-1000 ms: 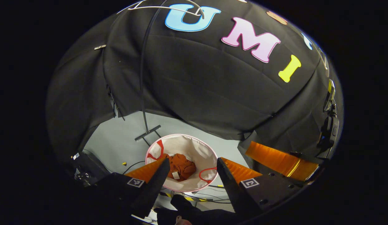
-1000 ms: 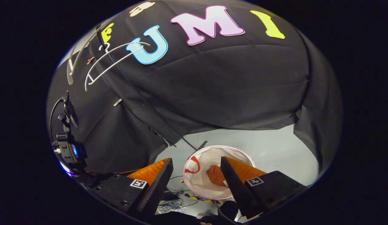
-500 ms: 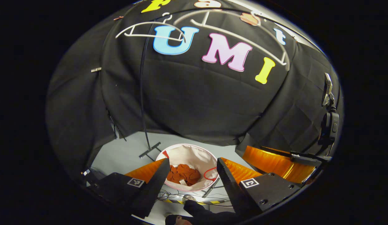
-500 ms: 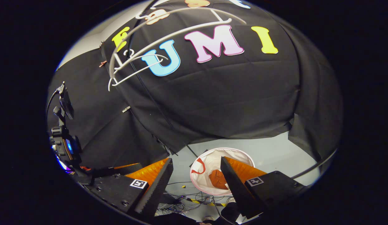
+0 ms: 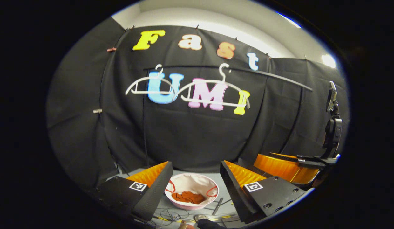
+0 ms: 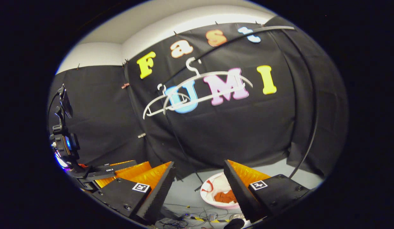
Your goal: Grasp the clothes on the hanger with both hands and then place them into the laundry hamper below.
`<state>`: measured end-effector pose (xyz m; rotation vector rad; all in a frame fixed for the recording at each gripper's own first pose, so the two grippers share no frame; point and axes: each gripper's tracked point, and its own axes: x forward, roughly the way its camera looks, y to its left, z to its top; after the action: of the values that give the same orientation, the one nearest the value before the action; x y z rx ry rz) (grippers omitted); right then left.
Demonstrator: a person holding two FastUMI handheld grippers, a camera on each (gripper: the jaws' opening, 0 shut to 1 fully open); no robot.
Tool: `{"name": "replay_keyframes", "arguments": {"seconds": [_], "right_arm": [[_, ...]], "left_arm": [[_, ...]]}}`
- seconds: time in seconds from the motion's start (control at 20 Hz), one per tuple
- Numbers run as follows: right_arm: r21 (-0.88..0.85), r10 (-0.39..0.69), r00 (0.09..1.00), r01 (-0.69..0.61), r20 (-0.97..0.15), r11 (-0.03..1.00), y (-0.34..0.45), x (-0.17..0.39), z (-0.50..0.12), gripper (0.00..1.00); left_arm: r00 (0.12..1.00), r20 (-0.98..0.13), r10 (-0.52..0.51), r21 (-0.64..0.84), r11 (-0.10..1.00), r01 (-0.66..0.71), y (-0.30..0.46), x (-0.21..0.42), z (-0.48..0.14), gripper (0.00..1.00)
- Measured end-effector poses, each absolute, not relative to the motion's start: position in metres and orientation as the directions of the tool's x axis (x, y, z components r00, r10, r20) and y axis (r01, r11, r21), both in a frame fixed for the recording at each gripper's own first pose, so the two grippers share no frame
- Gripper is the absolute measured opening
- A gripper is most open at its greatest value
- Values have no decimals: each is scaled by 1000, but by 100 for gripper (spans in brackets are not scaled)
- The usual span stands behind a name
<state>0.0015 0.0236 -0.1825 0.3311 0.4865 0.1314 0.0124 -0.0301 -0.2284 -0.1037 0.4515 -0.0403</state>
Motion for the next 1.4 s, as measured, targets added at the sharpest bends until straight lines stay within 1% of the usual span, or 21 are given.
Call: {"name": "replay_keyframes", "arguments": {"seconds": [0.05, 0.1, 0.15, 0.2, 0.25, 0.3, 0.35, 0.4, 0.45, 0.55, 0.6, 0.65, 0.7, 0.75, 0.85, 0.9, 1.05, 1.1, 1.2, 1.3, 1.4], "right_arm": [[330, 190, 894, -51, -405, 943, 22, -2, -166, 100], [319, 181, 910, -57, -373, 946, 21, -6, -149, 98], [311, 174, 923, -63, -344, 948, 21, -9, -133, 92], [303, 173, 932, -73, -319, 950, 21, -12, -119, 92], [292, 173, 942, -85, -288, 952, 21, -15, -104, 96], [281, 172, 953, -99, -248, 955, 20, -15, -88, 100], [267, 170, 965, -112, -202, 957, 16, -17, -69, 92], [258, 168, 972, -122, -165, 958, 12, -18, -55, 100], [253, 166, 978, -129, -130, 959, 8, -17, -42, 92], [251, 158, 985, -135, -72, 958, -2, -12, -22, 92], [259, 150, 988, -134, -43, 957, -9, -9, -12, 96], [266, 144, 989, -135, -17, 955, -16, -8, -4, 100], [273, 144, 990, -142, 15, 952, -23, -6, 7, 99], [277, 133, 990, -141, 47, 951, -30, -7, 16, 99], [282, 115, 987, -143, 113, 949, -42, -7, 36, 97], [286, 116, 984, -150, 132, 946, -44, -8, 41, 97], [289, 136, 977, -181, 167, 940, -46, -6, 53, 97], [289, 147, 975, -191, 169, 938, -45, -6, 54, 97], [279, 163, 971, -208, 176, 938, -45, -6, 56, 97], [270, 173, 968, -217, 180, 938, -45, -6, 58, 97], [275, 186, 968, -227, 168, 934, -42, -4, 54, 97]], "left_arm": [[914, -400, -70, -97, 995, 34, -33, 5, -211, 95], [925, -371, -77, -84, 995, 49, -35, -2, -195, 92], [936, -342, -84, -77, 995, 62, -40, -6, -180, 92], [947, -306, -96, -76, 994, 76, -45, -8, -162, 95], [956, -275, -105, -81, 993, 86, -51, -10, -147, 95], [965, -236, -117, -88, 991, 99, -57, -10, -129, 92], [970, -206, -127, -92, 990, 110, -63, -10, -116, 95], [976, -170, -137, -96, 988, 121, -69, -9, -101, 92], [980, -138, -141, -99, 987, 128, -71, -9, -93, 92], [988, -79, -134, -101, 987, 126, -80, -1, -70, 92], [991, -49, -125, -99, 988, 120, -84, 2, -59, 98], [993, -20, -112, -93, 990, 110, -88, 4, -47, 98], [995, 6, -97, -84, 992, 98, -91, 5, -38, 98], [996, 30, -85, -75, 993, 87, -96, 4, -31, 95], [995, 74, -71, -52, 996, 75, -106, 0, -21, 98], [994, 87, -71, -42, 996, 75, -110, -2, -16, 98], [991, 112, -78, -24, 996, 81, -124, -6, -7, 92], [990, 118, -73, -21, 997, 76, -127, -7, -4, 98], [991, 115, -65, -22, 997, 68, -130, -7, -5, 98], [993, 106, -55, -29, 998, 58, -129, -6, -8, 92], [995, 94, -41, -37, 998, 45, -125, -4, -10, 92]]}}
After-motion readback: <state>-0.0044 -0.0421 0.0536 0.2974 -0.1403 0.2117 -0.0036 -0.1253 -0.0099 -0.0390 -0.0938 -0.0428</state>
